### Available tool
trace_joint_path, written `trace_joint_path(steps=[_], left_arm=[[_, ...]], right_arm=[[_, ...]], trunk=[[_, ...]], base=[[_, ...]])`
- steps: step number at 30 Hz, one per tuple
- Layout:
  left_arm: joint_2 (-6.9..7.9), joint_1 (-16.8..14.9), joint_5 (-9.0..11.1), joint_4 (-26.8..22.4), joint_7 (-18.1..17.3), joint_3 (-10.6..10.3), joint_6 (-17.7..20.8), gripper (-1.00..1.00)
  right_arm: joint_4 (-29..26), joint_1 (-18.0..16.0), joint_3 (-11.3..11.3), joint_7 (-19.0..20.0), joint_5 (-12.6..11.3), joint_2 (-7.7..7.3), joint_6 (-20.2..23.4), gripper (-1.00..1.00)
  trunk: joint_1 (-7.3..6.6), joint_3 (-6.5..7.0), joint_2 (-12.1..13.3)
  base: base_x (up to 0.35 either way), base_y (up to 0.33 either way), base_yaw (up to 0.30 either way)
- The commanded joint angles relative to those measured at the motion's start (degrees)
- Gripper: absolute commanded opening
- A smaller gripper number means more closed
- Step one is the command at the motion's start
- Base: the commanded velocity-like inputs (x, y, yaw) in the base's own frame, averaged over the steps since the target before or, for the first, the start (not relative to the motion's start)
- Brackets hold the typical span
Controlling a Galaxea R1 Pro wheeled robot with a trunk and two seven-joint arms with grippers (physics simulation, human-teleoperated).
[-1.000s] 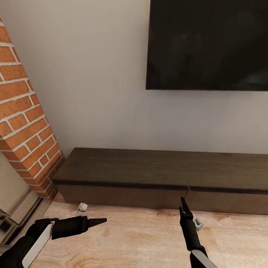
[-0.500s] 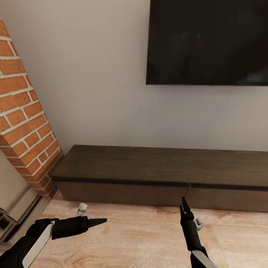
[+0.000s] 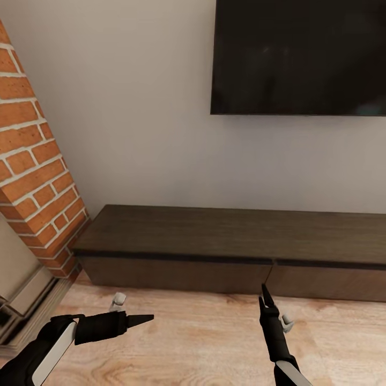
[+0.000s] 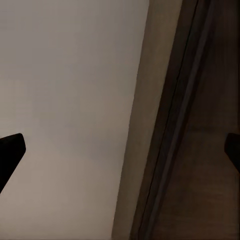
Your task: Place each of the two pumpkins and all three candles from the living room inside a cabinet in the living room (use any cabinet), then make sure every cabinet is closed, and position the cauldron so it is next to a table in the living room.
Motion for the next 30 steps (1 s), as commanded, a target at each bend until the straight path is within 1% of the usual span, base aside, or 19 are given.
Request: trace_joint_path(steps=[1, 4, 7, 11, 14, 30], left_arm=[[0.05, 0.0, 0.4, 0.0, 0.0, -0.1, 0.4, 1.0], [0.05, 0.0, 0.6, -0.3, 0.0, -0.2, 0.4, 1.0], [0.13, 0.0, 0.7, -0.5, -0.5, -0.2, 0.4, 1.0], [0.39, 0.0, 0.7, -0.6, -3.6, -0.3, 0.5, 1.0], [0.5, 0.0, 0.7, -0.5, -4.9, -0.5, 0.5, 1.0], [0.53, 0.1, 0.7, -0.5, -5.5, -1.0, 0.5, 1.0]], right_arm=[[0.0, 0.0, 0.5, 0.1, -0.4, -0.06, -0.4, 1.0], [-0.2, 0.0, 0.5, 0.5, -0.4, -0.14, -0.4, 1.0], [-0.2, 0.0, 0.5, 2.7, -0.4, -0.17, -0.3, 1.0], [-0.2, 0.0, 0.5, 3.9, -0.4, -0.18, -0.2, 1.0], [-0.2, 0.0, 0.5, 4.0, -0.4, -0.18, -0.2, 1.0], [0.0, 0.0, 0.5, 3.6, -0.6, -0.18, -0.2, 1.0]], trunk=[[0.22, -0.23, -0.4], [0.87, -0.77, -1.6], [1.53, -1.31, -2.8], [2.41, -2.03, -4.4], [3.07, -2.57, -5.6], [6.58, -5.44, -12.1]], base=[[0.0, 0.0, 0.0], [0.0, 0.0, 0.0], [0.0, 0.0, 0.0], [0.0, 0.0, 0.0], [0.0, 0.0, 0.0], [0.0, 0.0, 0.0]])
